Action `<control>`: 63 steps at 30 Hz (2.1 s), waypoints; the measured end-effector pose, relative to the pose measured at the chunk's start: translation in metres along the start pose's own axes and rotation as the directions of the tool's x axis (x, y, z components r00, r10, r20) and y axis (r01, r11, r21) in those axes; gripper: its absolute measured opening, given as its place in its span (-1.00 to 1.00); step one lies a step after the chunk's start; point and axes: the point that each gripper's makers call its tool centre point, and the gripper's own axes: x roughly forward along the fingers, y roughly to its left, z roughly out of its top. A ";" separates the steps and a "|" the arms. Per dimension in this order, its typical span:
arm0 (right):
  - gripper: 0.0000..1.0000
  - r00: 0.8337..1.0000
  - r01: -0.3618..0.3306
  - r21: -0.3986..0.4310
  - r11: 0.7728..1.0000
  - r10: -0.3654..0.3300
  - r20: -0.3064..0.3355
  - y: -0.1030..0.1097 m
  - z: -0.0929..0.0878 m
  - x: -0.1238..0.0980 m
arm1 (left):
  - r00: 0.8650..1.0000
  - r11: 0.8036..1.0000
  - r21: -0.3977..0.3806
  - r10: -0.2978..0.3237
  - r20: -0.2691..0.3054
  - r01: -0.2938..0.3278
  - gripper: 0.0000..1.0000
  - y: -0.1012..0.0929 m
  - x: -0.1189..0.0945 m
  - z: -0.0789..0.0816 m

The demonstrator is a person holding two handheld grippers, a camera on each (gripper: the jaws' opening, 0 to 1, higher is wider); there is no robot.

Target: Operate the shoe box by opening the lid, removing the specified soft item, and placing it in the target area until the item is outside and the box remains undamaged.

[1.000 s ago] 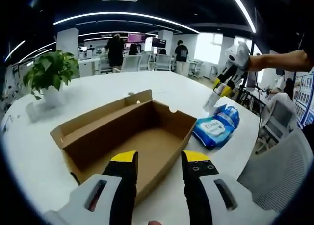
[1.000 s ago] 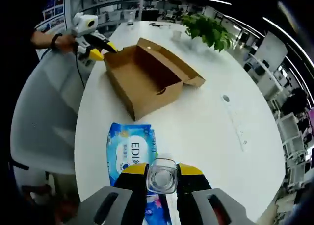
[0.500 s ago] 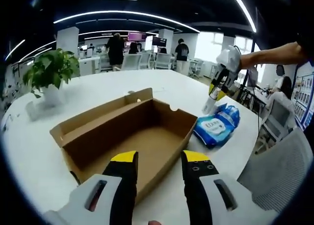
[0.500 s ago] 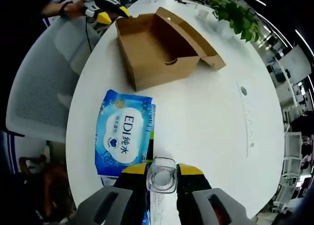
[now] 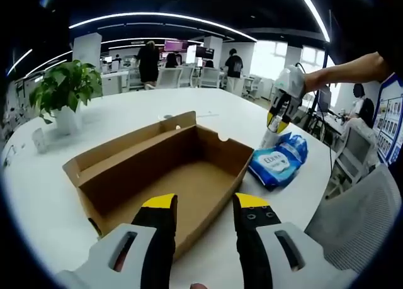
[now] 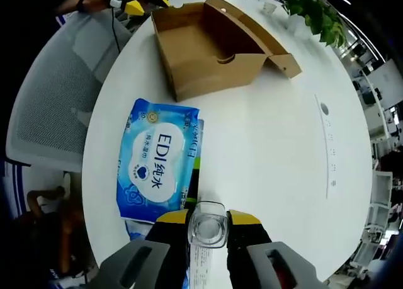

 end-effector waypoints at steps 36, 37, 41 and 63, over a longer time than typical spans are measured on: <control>-0.56 1.000 0.005 0.004 1.000 -0.005 -0.009 -0.010 -0.003 0.001 | 1.000 1.000 -0.006 0.004 0.002 -0.004 -0.28 0.000 -0.002 0.000; -0.56 1.000 0.004 0.003 1.000 -0.004 -0.006 -0.010 -0.002 0.001 | 1.000 1.000 -0.008 0.003 0.003 -0.003 -0.28 0.000 -0.002 0.000; -0.54 1.000 0.015 -0.002 1.000 -0.015 -0.008 -0.011 -0.003 0.000 | 1.000 1.000 -0.005 0.007 0.002 -0.007 -0.28 0.001 -0.001 -0.001; -0.42 0.988 0.147 0.080 0.986 -0.149 0.027 -0.019 -0.011 -0.034 | 0.989 0.984 -0.108 0.144 0.043 -0.139 -0.30 0.043 -0.015 0.002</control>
